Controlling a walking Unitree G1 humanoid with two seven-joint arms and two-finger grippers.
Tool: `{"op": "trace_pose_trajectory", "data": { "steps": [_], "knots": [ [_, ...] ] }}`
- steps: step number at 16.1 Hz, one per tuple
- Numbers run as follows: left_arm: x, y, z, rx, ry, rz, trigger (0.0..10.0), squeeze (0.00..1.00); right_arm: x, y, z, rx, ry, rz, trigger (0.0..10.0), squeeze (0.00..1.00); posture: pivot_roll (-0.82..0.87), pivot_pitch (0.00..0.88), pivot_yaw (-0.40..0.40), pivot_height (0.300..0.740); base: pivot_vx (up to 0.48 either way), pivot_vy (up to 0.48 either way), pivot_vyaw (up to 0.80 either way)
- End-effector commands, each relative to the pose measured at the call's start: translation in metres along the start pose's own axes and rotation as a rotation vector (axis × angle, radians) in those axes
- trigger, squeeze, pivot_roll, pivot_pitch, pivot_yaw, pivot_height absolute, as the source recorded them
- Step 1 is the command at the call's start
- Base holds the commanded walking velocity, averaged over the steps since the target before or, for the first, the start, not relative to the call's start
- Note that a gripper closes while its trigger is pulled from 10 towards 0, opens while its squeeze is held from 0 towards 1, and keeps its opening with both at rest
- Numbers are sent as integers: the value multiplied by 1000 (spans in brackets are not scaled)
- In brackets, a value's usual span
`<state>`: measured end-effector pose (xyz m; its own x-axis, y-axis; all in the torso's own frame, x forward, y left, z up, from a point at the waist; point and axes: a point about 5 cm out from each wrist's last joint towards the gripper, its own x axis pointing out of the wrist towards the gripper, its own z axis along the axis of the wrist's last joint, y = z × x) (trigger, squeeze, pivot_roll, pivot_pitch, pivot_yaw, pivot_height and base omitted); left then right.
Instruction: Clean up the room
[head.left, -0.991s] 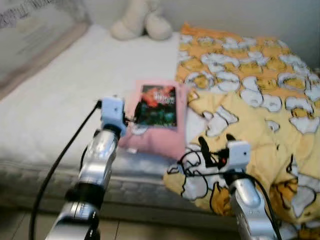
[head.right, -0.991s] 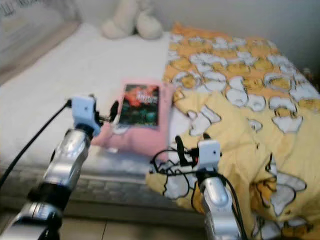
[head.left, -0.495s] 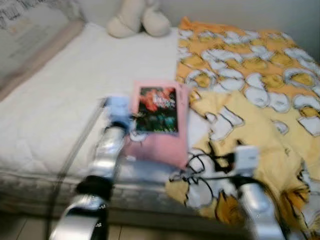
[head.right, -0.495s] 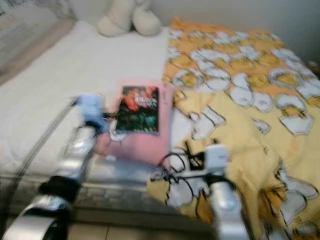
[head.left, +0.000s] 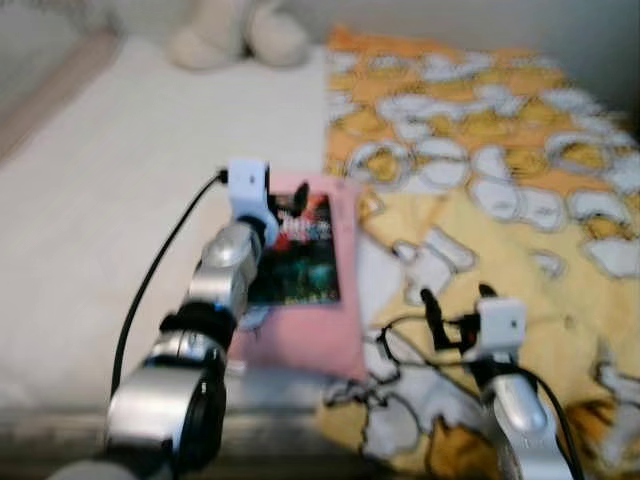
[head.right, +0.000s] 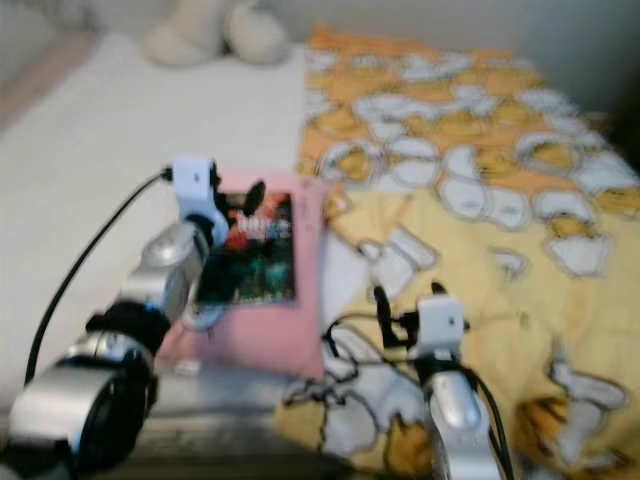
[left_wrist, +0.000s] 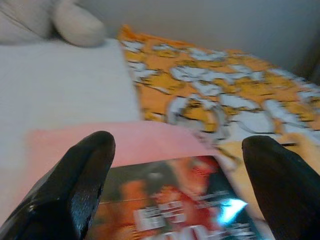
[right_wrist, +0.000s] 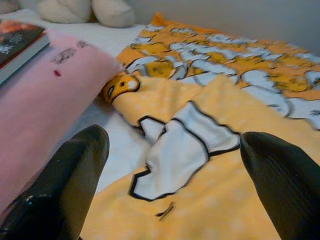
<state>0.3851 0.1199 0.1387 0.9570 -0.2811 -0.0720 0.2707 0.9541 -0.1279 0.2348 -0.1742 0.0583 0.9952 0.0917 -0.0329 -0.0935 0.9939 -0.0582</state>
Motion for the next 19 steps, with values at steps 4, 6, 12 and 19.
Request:
{"op": "trace_pose_trajectory", "data": {
  "steps": [4,6,12,19],
  "knots": [
    [-7,14,-24,56,100,52,10000,0,-10,17,0,19,16,52,10000,0,-96,0,5,740,0,0,0],
    [-6,6,-22,34,45,15,10000,0,-18,15,-3,11,34,55,10000,0,-105,0,9,740,0,0,0],
    [-24,24,-50,107,107,113,10000,0,-23,11,-3,4,53,39,10000,0,-112,0,14,740,0,0,0],
    [-33,5,-63,96,16,46,10000,0,-23,12,-6,-4,77,61,10000,0,-99,0,-1,740,0,0,0]
  ]
}}
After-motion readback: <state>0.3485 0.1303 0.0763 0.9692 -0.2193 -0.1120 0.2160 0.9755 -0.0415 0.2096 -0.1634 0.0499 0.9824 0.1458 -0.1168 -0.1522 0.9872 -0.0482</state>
